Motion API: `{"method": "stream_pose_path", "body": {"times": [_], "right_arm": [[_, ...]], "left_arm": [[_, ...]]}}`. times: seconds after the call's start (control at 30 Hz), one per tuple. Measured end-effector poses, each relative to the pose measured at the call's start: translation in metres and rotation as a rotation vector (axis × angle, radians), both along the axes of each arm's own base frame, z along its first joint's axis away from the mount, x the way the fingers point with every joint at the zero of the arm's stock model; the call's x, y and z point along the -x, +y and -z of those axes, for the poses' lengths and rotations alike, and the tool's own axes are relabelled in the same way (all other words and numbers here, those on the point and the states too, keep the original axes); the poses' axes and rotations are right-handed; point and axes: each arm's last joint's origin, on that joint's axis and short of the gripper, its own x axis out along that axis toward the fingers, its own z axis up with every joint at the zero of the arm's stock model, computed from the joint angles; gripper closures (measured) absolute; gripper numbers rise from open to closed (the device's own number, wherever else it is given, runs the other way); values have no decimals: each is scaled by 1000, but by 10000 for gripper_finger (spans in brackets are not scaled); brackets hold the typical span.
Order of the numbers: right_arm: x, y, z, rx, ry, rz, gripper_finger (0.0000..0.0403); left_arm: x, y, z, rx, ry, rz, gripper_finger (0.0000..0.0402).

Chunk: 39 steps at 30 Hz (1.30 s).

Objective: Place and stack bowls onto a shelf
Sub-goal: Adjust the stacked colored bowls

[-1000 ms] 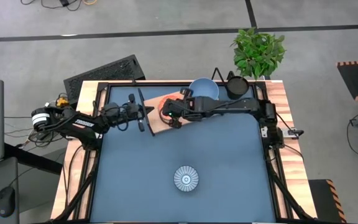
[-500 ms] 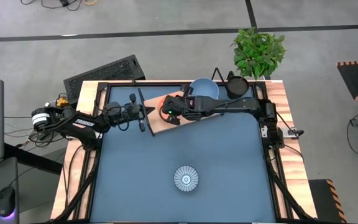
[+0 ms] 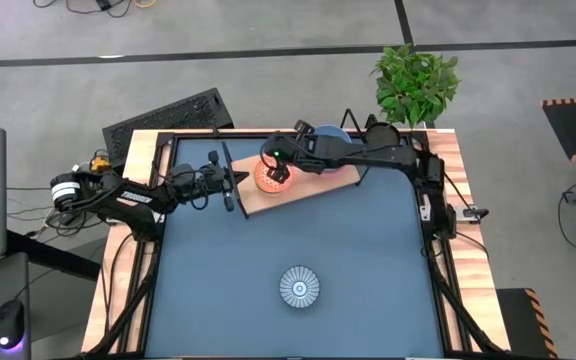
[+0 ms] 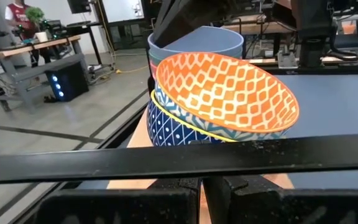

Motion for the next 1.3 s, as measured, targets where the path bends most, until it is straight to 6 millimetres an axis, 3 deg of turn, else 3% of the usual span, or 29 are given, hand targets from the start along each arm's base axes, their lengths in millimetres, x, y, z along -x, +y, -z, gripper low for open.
{"method": "stream_pose_path", "body": {"times": [0.37,0.67,0.97,1.23,1.3], "right_arm": [[-15,-6,35,-14,65,-24,381],[-13,6,14,22,7,-42,381],[-17,-19,13,-39,-84,-139,381],[-20,-24,10,-87,-157,-195,381],[-26,-26,17,-85,-166,-194,381]], "left_arm": [[0,0,0,27,-10,2,401],[0,0,1,37,-6,-1,401],[0,0,2,61,-4,6,401],[0,0,2,56,0,1,402],[0,0,2,58,0,1,401]]}}
